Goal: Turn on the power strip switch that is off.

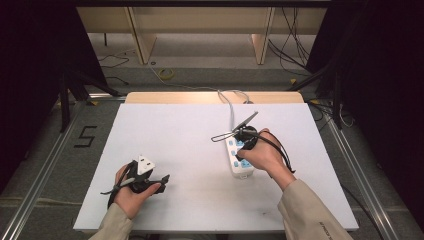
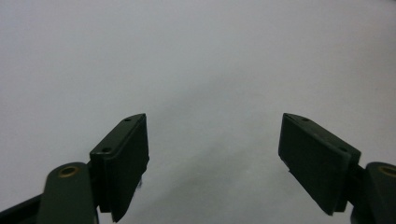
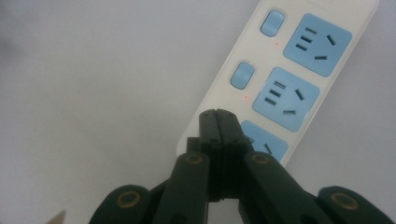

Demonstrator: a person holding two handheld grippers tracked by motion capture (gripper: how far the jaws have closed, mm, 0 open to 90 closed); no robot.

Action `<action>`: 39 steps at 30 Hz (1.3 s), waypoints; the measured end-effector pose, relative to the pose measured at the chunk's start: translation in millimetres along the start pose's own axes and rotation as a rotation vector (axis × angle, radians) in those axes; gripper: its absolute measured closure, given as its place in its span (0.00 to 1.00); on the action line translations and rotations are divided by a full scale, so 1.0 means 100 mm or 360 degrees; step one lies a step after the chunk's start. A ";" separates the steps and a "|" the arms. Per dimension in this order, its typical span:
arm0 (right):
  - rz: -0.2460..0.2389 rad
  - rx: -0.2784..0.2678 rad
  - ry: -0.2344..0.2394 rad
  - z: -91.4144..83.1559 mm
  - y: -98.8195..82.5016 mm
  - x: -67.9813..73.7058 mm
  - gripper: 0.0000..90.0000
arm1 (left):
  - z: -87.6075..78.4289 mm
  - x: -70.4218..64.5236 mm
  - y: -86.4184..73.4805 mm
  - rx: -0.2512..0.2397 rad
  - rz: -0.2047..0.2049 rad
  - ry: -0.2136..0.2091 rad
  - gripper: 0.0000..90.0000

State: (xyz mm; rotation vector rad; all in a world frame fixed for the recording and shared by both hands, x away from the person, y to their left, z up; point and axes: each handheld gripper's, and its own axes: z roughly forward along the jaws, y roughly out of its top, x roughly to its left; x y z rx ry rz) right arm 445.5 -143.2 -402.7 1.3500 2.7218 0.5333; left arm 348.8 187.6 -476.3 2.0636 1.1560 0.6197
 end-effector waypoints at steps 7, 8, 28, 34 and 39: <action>0.0006 0.0009 -0.0001 0.03 0.01 0.00 1.00 | 0.00 0.00 0.00 -0.0001 -0.0002 -0.0002 0.27; 0.0006 0.0011 -0.0002 0.04 0.02 0.00 1.00 | 0.00 0.00 0.00 -0.0001 -0.0001 -0.0002 0.27; 0.0022 0.0047 -0.0002 0.17 0.04 0.01 1.00 | 0.00 0.00 0.00 0.0000 0.0000 -0.0004 0.27; 0.0023 0.0058 -0.0011 0.20 0.04 0.00 1.00 | 0.00 -0.01 0.00 -0.0004 -0.0002 -0.0006 0.27; 0.0027 0.0070 -0.0012 0.23 0.05 0.01 1.00 | 0.00 0.00 0.00 -0.0003 -0.0003 -0.0004 0.27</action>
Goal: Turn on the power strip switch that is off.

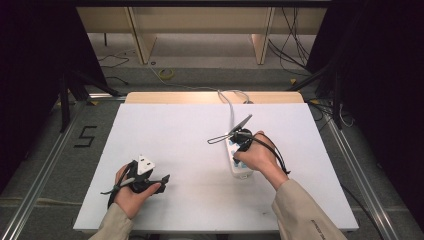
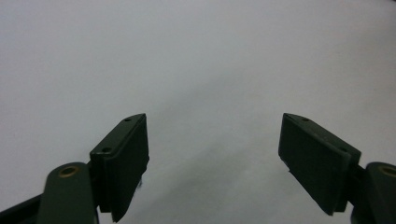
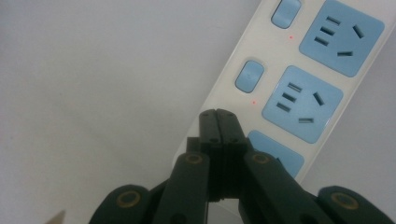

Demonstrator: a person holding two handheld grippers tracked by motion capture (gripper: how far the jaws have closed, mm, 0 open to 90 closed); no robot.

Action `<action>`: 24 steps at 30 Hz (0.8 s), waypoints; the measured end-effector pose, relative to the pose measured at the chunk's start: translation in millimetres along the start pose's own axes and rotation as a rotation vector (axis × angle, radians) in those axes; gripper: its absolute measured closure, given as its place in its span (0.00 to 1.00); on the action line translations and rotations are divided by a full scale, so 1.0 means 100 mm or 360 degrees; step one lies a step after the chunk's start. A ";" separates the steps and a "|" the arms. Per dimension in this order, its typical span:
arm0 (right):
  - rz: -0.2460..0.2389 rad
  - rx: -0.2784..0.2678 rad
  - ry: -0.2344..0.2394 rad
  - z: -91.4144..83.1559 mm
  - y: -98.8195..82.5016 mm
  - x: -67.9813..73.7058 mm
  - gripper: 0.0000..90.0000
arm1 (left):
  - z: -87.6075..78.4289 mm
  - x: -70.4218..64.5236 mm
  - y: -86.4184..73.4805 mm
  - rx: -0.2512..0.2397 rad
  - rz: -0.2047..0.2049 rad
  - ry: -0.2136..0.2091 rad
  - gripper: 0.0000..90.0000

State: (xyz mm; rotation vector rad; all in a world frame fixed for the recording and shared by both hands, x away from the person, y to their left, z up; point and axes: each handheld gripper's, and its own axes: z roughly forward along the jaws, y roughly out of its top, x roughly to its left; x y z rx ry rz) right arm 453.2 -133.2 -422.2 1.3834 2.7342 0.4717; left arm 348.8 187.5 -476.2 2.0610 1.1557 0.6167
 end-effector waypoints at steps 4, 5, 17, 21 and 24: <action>-0.0006 0.0002 -0.0010 0.01 0.00 0.01 1.00 | 0.00 0.00 0.00 0.0000 0.0000 -0.0001 0.27; -0.0010 0.0002 -0.0011 0.02 0.00 0.01 1.00 | 0.00 0.00 0.00 -0.0001 0.0000 -0.0001 0.27; -0.0005 0.0016 -0.0016 0.05 0.02 0.01 1.00 | 0.00 0.00 0.00 -0.0002 0.0003 -0.0003 0.27; -0.0006 0.0018 -0.0020 0.05 0.01 0.00 1.00 | 0.01 0.00 0.01 0.0001 0.0006 -0.0003 0.27; 0.0000 0.0018 -0.0016 0.05 0.02 0.00 1.00 | 0.01 -0.01 0.01 0.0001 0.0004 -0.0005 0.27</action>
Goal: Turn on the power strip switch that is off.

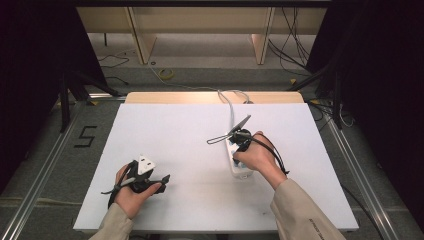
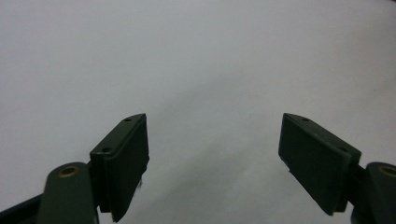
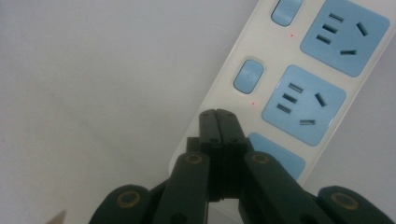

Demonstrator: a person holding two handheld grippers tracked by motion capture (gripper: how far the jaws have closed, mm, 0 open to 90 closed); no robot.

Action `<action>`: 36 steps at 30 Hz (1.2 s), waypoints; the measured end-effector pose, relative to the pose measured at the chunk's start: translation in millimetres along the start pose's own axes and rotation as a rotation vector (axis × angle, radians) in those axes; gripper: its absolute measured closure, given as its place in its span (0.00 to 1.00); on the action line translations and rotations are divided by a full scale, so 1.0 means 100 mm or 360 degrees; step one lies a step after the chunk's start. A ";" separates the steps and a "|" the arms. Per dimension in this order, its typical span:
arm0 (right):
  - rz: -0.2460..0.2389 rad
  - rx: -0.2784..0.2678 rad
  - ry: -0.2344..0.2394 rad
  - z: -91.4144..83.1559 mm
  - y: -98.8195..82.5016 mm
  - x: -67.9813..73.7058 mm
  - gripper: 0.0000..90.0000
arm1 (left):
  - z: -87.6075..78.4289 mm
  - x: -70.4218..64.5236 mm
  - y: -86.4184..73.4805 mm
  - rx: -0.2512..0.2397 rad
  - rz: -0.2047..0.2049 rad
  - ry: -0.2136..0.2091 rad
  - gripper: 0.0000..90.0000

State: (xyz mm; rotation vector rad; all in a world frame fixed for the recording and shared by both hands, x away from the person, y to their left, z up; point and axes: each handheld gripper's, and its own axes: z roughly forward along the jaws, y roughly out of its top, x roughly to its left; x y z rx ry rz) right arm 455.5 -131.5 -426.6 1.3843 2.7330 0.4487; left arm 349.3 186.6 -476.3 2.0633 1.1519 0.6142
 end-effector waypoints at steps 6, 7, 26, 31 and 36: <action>-0.0003 0.0004 -0.0012 0.01 0.00 0.01 1.00 | 0.00 0.00 0.00 -0.0001 0.0002 0.0002 0.27; -0.0003 0.0005 -0.0015 0.01 0.00 0.01 1.00 | 0.00 0.00 0.00 -0.0001 0.0002 0.0002 0.27; -0.0007 0.0016 -0.0063 0.03 0.01 0.05 1.00 | 0.00 -0.01 0.00 -0.0003 -0.0002 0.0002 0.27; -0.0018 0.0019 -0.0080 0.03 0.01 0.06 1.00 | 0.00 -0.01 0.00 -0.0002 -0.0003 0.0001 0.27; -0.0015 0.0020 -0.0085 0.04 0.01 0.07 1.00 | 0.00 0.00 0.00 -0.0003 -0.0004 0.0001 0.27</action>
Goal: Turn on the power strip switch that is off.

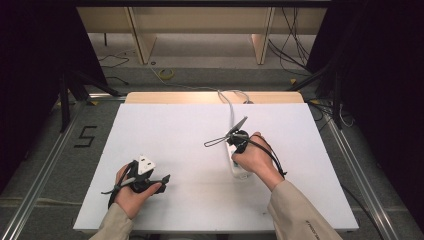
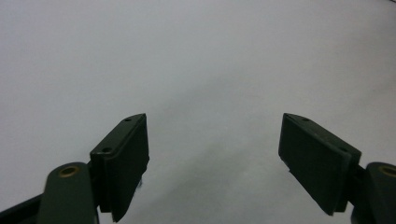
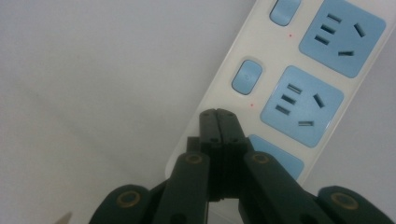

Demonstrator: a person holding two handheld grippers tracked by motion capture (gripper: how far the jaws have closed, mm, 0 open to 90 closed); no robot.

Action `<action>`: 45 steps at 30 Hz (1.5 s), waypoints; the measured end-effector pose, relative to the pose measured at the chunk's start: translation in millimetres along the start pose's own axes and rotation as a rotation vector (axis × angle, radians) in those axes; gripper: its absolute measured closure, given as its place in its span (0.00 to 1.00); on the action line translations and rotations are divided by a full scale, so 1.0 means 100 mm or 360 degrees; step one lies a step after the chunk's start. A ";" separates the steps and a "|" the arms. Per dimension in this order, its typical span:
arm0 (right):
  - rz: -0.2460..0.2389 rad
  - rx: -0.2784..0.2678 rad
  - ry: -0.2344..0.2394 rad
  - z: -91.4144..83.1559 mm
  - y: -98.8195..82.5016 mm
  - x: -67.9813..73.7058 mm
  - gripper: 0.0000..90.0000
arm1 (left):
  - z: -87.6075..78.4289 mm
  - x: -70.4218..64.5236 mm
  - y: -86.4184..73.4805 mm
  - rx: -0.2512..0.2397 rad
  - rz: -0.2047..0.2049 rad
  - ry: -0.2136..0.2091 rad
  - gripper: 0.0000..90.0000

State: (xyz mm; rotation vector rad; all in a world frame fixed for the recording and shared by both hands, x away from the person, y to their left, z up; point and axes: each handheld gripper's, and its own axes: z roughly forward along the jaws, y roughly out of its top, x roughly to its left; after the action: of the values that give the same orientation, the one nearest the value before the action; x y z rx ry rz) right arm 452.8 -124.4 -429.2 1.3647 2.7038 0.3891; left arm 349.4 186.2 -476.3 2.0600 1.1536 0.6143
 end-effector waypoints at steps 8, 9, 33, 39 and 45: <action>-0.0007 0.0009 -0.0010 0.01 0.01 0.01 1.00 | 0.00 0.00 0.00 0.0003 -0.0001 0.0002 0.27; -0.0006 0.0012 -0.0015 0.01 0.01 0.01 1.00 | 0.00 0.00 0.00 0.0003 -0.0001 0.0003 0.27; -0.0044 -0.0020 0.0026 -0.01 -0.02 0.00 1.00 | 0.01 0.01 -0.01 0.0009 -0.0001 -0.0003 0.27; -0.0055 -0.0076 0.0043 -0.03 -0.03 0.01 1.00 | 0.01 0.01 -0.01 0.0013 0.0006 -0.0004 0.27; -0.0052 -0.0079 0.0037 -0.06 -0.05 -0.03 1.00 | 0.01 0.01 -0.01 0.0008 -0.0001 -0.0004 0.27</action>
State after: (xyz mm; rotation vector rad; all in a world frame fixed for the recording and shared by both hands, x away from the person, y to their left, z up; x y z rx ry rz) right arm 449.4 -131.0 -424.7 1.3100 2.7114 0.4691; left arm 349.9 186.9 -477.8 2.0641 1.1558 0.6089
